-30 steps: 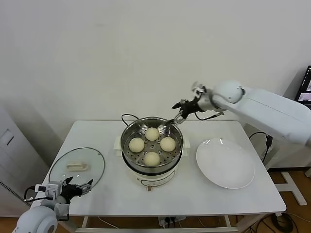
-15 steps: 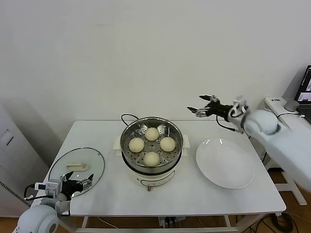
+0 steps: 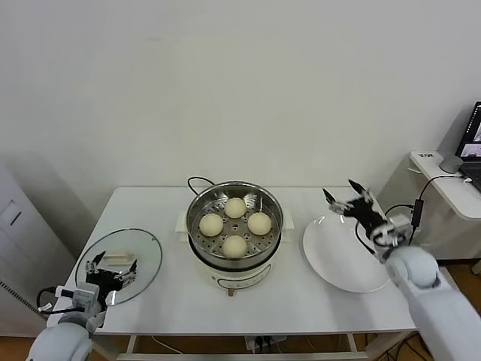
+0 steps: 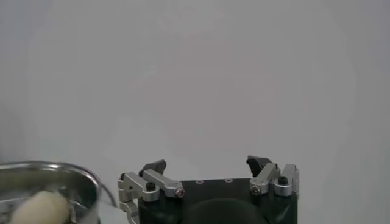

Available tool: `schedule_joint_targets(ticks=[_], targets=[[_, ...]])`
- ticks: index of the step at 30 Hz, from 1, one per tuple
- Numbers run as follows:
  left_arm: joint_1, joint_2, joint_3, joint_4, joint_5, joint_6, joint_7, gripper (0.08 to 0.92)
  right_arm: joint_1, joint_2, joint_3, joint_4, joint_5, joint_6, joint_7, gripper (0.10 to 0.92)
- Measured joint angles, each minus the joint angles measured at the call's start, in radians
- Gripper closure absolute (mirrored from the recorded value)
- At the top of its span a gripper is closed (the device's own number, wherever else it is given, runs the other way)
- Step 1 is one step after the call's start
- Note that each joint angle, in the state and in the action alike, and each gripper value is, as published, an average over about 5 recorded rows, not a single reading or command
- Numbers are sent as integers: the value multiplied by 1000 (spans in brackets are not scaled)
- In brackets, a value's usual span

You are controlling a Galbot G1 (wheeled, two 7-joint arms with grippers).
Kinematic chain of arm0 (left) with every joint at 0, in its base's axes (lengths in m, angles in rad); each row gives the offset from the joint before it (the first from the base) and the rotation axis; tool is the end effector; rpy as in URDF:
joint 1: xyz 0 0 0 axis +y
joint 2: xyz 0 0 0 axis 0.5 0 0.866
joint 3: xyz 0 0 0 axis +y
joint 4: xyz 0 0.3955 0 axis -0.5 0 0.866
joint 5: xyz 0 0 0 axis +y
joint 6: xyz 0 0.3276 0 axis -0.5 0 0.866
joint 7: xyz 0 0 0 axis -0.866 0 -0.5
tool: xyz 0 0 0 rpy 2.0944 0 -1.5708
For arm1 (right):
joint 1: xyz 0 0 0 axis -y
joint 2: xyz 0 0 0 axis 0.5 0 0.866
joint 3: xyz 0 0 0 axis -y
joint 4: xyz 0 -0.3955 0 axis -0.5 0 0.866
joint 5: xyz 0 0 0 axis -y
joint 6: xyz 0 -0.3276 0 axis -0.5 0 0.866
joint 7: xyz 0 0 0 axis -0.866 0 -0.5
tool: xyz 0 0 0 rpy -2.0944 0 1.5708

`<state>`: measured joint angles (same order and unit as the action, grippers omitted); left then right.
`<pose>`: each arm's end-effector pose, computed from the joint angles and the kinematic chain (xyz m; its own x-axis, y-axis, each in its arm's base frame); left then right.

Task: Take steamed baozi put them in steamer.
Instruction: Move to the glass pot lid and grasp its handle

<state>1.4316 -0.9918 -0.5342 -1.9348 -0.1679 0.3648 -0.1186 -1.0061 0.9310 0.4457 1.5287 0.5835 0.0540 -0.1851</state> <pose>0.1969 0.1553 -0.3295 -0.9341 -0.0650 0.3509 0.0890 0.9099 0.4052 0.3402 -0.2239 -0.3298 -0.9747 -0.2233 -0.0038 -0.2227 0.9731 -0.0596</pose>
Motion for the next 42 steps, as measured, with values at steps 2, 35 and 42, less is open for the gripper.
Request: schedule_joint_targets(ticks=[2,35,42], targets=[[4,-6,-2,23,100,-45,5,177,-49,40,50,0,-25,14,0,203],[-111,-131,-125,494,1429,-572,-194,177,-183,260,231,-109,-180,83,-5,203],[-156,-140,-132,563,1499,-592,-226,177,-180,261,234,-132,-186,90,-14,203]])
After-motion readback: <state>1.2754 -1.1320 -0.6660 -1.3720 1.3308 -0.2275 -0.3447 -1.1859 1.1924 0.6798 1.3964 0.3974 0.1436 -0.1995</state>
